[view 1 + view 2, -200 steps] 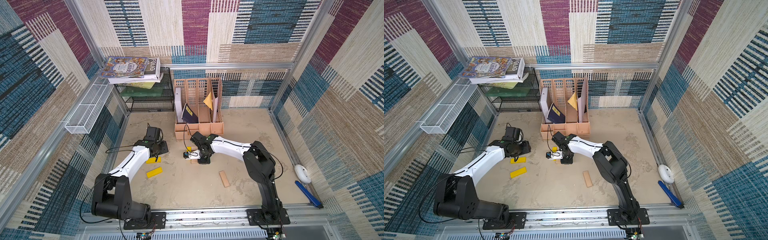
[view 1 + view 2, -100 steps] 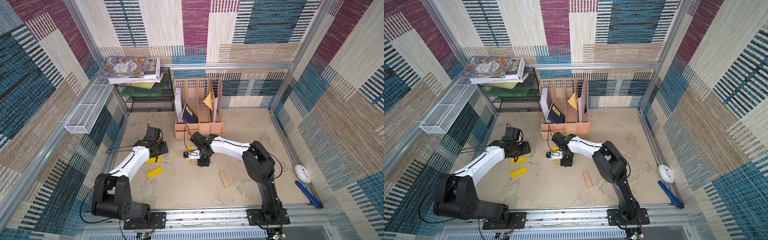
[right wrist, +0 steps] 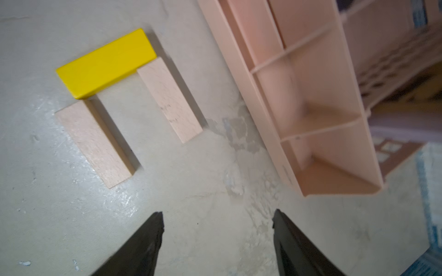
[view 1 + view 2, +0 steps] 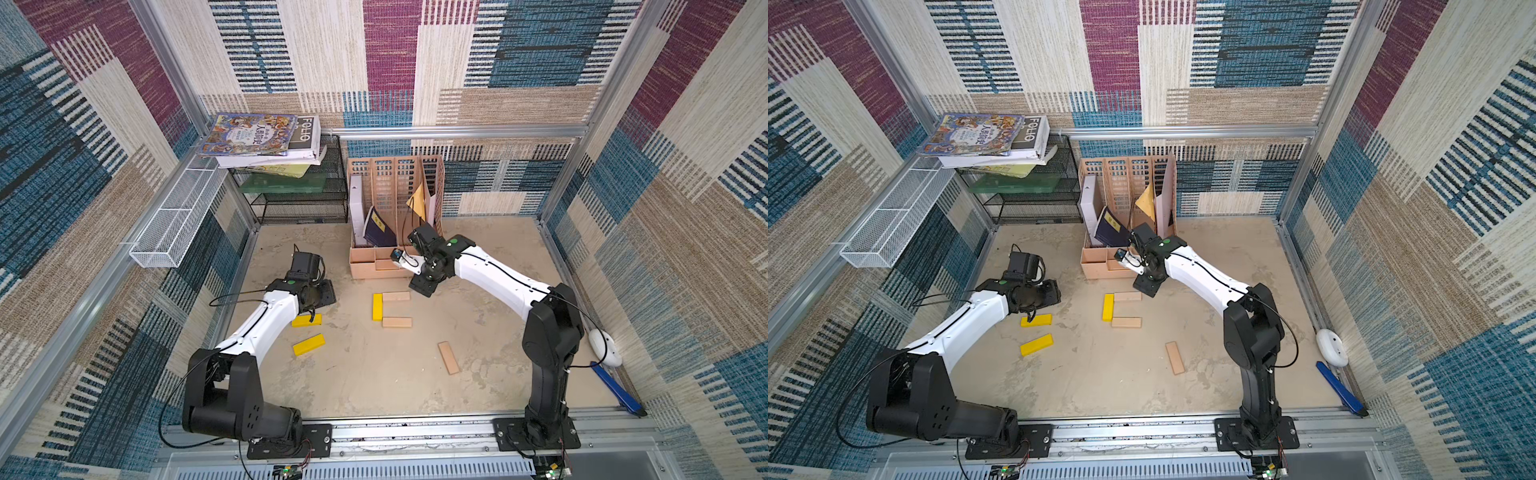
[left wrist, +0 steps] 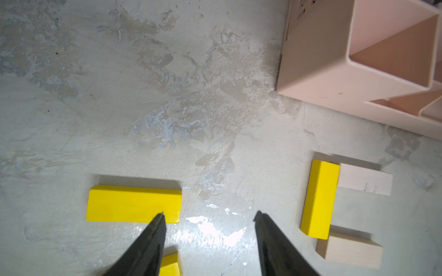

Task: Assemble the number 6 with building blocks
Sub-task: Assemble the building block at the center of the board, then pick up the building block from the center of the board.

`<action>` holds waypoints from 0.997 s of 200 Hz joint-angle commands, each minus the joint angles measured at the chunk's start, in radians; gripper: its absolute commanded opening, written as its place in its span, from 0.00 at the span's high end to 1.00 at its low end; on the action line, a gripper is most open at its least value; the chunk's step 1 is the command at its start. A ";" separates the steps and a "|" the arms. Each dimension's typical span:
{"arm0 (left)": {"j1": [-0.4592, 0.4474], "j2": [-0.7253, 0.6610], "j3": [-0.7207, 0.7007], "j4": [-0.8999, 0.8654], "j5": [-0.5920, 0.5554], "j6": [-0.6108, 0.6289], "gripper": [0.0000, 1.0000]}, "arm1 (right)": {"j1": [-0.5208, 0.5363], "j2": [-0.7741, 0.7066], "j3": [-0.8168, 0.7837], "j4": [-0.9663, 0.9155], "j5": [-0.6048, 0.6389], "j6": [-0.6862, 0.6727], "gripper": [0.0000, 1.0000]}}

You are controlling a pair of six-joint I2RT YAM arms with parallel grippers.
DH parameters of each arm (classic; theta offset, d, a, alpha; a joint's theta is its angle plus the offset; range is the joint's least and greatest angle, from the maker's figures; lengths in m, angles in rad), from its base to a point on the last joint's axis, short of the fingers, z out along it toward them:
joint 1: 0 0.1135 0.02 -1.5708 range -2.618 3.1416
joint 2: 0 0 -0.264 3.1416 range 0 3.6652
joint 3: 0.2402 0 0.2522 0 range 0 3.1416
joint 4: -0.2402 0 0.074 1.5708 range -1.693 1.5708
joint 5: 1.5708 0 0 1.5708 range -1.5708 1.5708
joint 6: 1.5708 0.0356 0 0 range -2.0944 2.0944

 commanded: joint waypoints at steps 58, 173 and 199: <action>0.008 0.011 0.017 -0.004 -0.020 0.010 0.37 | 0.075 -0.098 -0.356 -0.131 -0.136 0.594 0.25; 0.008 0.017 -0.005 -0.007 0.005 -0.038 0.37 | 0.172 -0.224 -0.596 -0.029 -0.163 0.800 0.31; 0.008 0.003 -0.021 -0.001 0.003 -0.043 0.37 | 0.172 -0.234 -0.637 -0.004 -0.145 0.818 0.32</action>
